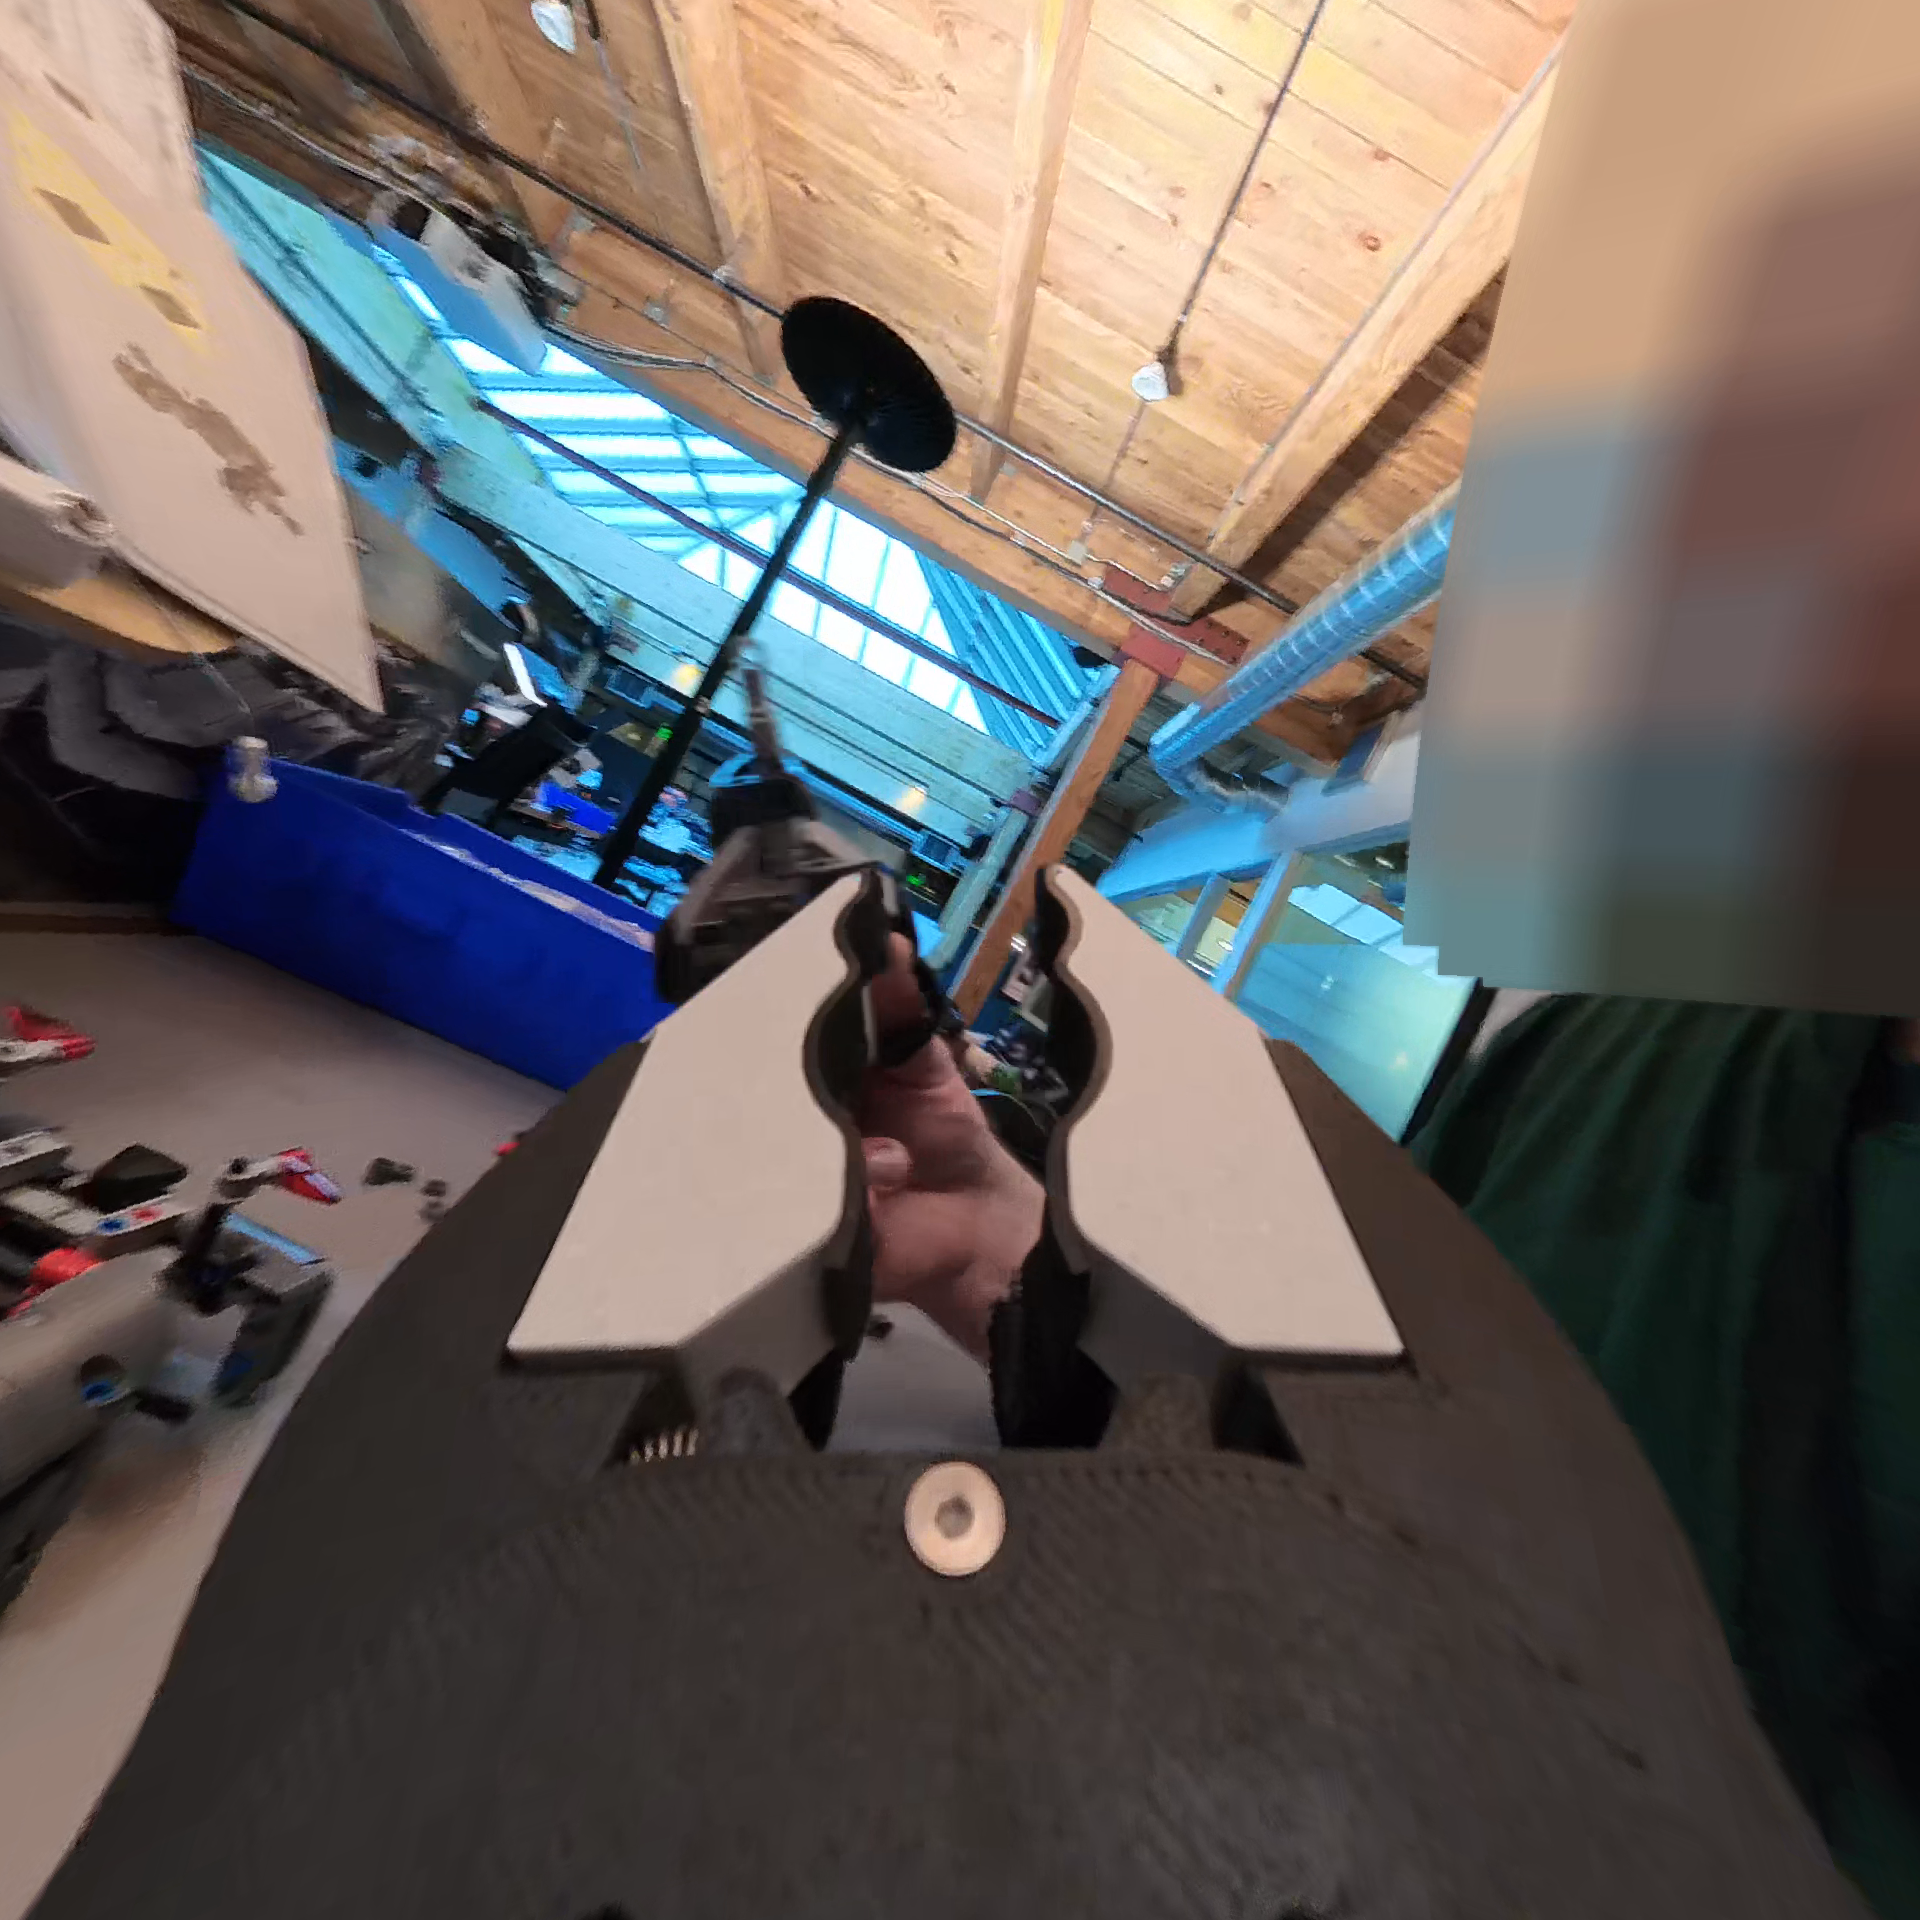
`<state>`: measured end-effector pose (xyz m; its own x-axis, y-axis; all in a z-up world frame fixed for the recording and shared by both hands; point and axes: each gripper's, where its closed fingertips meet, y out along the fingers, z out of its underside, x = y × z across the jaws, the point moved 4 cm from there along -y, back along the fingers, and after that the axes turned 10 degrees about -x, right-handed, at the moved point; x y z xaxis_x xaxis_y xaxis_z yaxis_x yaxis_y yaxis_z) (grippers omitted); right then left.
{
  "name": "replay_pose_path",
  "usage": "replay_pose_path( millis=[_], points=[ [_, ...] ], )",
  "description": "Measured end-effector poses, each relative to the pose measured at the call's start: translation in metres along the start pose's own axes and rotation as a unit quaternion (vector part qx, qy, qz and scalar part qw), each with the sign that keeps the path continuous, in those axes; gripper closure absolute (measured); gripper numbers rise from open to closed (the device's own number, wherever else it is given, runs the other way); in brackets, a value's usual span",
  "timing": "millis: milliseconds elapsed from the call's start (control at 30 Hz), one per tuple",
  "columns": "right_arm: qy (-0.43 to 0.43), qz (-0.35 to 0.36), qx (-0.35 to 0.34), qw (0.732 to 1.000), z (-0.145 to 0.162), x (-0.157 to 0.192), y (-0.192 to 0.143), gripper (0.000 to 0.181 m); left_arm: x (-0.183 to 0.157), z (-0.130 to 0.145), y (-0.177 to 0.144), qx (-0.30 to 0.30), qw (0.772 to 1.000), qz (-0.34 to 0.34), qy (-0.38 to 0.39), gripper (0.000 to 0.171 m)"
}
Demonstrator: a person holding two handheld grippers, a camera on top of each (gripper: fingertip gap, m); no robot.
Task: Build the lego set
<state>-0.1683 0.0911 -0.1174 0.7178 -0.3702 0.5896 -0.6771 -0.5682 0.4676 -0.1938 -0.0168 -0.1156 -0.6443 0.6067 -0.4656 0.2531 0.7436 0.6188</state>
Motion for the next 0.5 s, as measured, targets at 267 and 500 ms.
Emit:
replay_pose_path(
  millis=[267, 500],
  points=[
    [0.02, -0.031, -0.012, 0.999, -0.003, 0.006, 0.0, 0.176, 0.002, -0.013, -0.008, -0.022, 0.998, -0.023, 0.046, 0.146],
    [0.004, -0.164, 0.028, 0.986, 0.01, 0.05, 0.011, 0.175, 0.016, 0.0, -0.005, -0.005, 0.999, -0.037, -0.008, 0.142]
  ],
)
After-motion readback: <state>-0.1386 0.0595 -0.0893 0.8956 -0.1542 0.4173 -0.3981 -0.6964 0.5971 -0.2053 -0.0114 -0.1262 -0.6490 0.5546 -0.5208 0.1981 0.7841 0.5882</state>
